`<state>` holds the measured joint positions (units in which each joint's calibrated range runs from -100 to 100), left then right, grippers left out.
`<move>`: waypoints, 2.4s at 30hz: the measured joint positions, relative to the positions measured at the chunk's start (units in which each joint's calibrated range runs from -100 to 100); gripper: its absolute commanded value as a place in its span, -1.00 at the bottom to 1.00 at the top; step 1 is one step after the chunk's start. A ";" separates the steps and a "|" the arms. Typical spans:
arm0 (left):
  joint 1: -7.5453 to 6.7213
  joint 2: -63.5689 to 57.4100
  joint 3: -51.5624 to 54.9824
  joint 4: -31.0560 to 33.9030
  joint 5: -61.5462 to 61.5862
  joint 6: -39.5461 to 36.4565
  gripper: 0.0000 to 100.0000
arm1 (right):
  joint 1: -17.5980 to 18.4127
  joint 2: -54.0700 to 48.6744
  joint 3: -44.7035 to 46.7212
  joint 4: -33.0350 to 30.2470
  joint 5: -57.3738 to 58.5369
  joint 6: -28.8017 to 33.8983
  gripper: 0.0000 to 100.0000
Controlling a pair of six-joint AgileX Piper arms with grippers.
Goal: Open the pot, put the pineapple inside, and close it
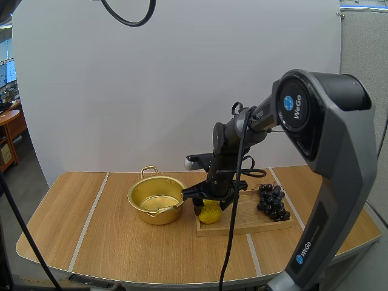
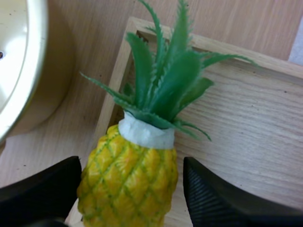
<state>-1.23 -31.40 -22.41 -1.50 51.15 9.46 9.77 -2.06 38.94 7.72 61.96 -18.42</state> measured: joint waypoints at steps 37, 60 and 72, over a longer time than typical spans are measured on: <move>0.00 0.00 0.00 0.00 0.00 0.00 -1.00 | 8.72 -12.68 -14.97 -2.02 5.94 0.35 -1.00; 0.00 0.00 0.00 0.00 0.00 0.00 -1.00 | 11.21 5.99 -16.61 -3.89 -4.11 0.35 -1.00; 0.00 0.00 0.00 0.00 0.00 0.00 -1.00 | 11.30 11.14 -16.61 -3.99 -4.46 0.35 -1.00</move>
<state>-1.23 -31.40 -22.41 -1.50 51.15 9.46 21.07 9.08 22.32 3.72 57.50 -18.07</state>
